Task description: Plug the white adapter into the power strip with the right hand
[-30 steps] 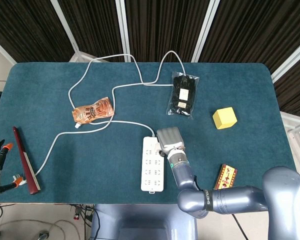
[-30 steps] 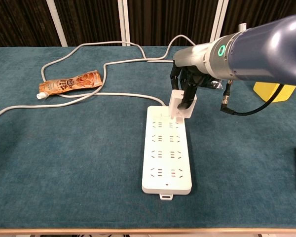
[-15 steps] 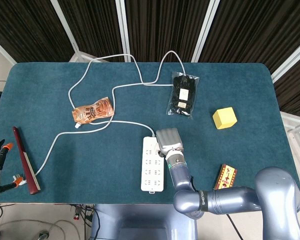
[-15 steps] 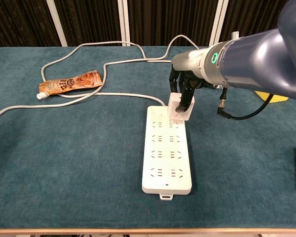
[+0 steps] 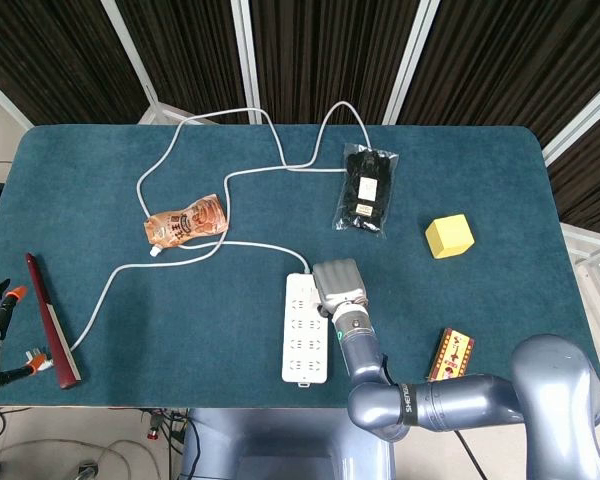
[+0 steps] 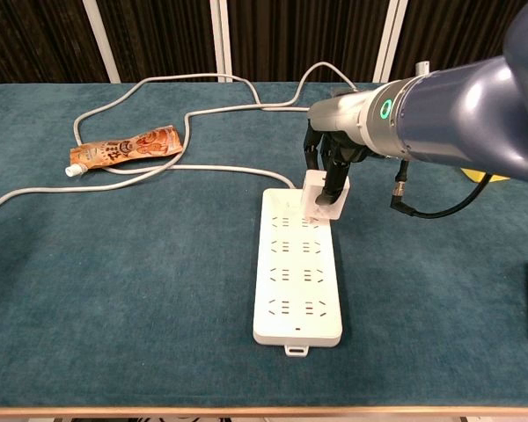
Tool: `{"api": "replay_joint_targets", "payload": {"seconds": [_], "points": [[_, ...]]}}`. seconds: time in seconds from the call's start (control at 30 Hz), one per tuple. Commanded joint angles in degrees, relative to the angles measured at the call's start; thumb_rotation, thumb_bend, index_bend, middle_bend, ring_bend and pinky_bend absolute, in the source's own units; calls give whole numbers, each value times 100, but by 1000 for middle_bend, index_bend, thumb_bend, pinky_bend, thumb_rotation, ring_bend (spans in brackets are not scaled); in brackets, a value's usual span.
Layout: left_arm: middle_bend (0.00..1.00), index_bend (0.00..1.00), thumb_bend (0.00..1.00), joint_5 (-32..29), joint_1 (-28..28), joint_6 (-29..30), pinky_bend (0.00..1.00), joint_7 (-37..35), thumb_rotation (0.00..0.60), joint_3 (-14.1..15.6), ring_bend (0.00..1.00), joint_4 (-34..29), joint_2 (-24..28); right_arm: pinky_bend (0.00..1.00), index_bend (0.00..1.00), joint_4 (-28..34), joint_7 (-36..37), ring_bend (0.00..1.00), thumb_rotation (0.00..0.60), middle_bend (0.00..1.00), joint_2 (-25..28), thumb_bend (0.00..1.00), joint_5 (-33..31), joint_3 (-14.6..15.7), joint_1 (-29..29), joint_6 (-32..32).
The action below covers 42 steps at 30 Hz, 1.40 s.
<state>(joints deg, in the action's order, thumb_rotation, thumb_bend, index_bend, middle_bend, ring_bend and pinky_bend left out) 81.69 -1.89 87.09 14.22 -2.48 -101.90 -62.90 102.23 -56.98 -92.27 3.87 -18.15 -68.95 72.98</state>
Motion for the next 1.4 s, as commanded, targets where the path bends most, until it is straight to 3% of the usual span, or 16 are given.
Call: {"api": "replay_joint_targets", "payload": {"seconds": [0.03, 1.4], "points": [[0, 121, 100, -1, 1, 1, 0, 4, 600, 1, 0, -1, -1, 1000, 813, -3, -6, 991, 600, 757, -22, 703, 17, 6, 2, 20], [0, 121, 100, -25, -4, 0, 0, -14, 600, -11, 0, 2, 8, 1000, 813, -179, -255, 991, 600, 757, -301, 703, -29, -45, 38, 137]]}}
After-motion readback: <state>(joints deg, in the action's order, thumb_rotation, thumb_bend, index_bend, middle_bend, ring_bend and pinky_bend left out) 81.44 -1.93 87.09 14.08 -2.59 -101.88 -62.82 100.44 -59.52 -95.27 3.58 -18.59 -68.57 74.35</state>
